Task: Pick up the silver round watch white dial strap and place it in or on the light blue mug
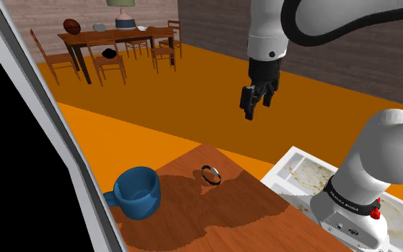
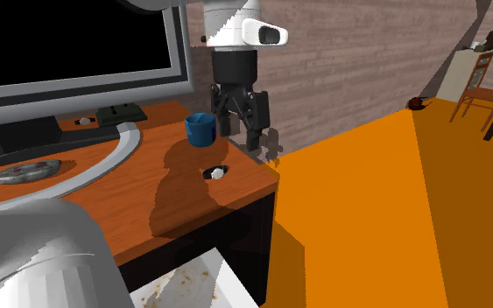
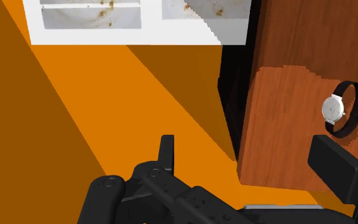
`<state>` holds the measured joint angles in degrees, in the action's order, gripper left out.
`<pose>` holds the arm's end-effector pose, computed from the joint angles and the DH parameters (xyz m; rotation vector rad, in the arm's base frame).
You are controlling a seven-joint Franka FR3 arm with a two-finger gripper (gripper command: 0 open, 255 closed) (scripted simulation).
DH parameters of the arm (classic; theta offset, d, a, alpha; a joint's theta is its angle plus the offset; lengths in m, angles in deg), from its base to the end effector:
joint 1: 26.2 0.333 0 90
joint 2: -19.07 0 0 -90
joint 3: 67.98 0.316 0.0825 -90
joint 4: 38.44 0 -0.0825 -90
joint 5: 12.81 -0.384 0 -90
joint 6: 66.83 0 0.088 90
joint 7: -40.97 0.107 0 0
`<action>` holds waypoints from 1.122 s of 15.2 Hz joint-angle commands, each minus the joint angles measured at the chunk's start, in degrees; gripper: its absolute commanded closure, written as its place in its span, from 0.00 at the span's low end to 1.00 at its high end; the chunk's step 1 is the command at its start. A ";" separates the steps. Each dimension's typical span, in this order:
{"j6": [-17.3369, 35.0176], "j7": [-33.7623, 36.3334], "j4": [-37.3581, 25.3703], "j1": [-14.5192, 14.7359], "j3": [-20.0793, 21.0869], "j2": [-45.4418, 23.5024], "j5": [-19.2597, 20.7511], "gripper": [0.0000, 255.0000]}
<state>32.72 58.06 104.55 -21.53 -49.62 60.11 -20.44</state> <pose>0.3025 0.1533 0.5020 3.0473 -0.0075 -0.0570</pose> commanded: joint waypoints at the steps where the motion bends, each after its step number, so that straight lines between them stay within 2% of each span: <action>1: 2.97 2.81 0.97 0.69 2.70 -1.50 -1.42 0.00; 8: 13.51 12.91 0.25 1.23 12.72 -11.23 -3.61 0.00; 13: 20.87 21.68 -2.68 -0.33 20.48 -20.97 -1.25 0.00; 17: 24.14 23.17 -1.61 -0.84 21.82 -23.35 -0.23 0.00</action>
<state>55.95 80.86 102.59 -22.26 -28.14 37.31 -20.87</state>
